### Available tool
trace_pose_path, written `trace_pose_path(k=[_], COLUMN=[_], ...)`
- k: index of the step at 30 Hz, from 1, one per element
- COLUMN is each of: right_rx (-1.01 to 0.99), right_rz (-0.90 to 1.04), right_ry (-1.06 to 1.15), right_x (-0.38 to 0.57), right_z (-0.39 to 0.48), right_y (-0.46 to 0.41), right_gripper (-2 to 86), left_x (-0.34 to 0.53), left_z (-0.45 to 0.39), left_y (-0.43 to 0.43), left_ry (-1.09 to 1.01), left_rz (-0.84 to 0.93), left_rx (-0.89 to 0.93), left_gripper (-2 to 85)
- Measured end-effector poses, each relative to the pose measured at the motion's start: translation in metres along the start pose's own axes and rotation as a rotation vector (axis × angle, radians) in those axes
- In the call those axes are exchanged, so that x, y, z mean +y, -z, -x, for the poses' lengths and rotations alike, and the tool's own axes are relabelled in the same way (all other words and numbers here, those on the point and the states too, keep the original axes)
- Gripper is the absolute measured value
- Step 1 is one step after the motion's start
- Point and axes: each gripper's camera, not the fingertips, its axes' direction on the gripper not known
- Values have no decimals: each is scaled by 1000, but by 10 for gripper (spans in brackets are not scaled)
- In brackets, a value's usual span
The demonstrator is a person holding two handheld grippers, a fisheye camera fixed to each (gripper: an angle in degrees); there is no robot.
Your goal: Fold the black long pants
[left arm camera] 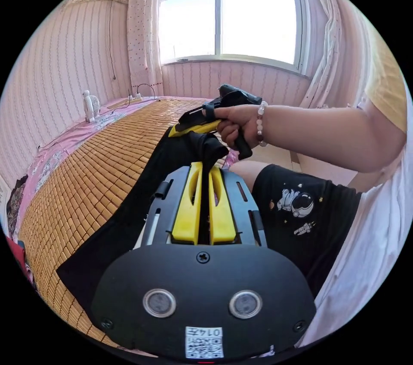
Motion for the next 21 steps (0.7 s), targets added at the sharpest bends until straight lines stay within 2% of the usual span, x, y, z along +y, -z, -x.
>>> trace_pose_path(k=[4,6,8,10,13,16,19,21], right_rx=[-25,-26,-46,-61,-61,91,318,399], right_rz=[-72,-51,37,138,335,341,468,580], right_ry=[121,195,295,369,429,517,657,708], right_x=[-3,-3,5,20,53,93,145,176], right_z=[64,99,142,164,168,167,169,166], right_y=[30,15,-37,-94,-172,-186,-206,-224], right_gripper=[26,33,57,81,91,83,81,80], left_x=[-20,-18,-6,14,57,93,104,97], left_z=[13,31,46,60,81,95,106,115], left_y=[19,41,62,81,107,130,131,116], left_ry=[93,191,270,350,482,614,684,700], left_rz=[-160,-234,-242,-194,-5,100,108,107], left_rx=[43,35,15,-2,-120,-241,-258,-240], left_gripper=[-2,5,16,41,63,61,60,63])
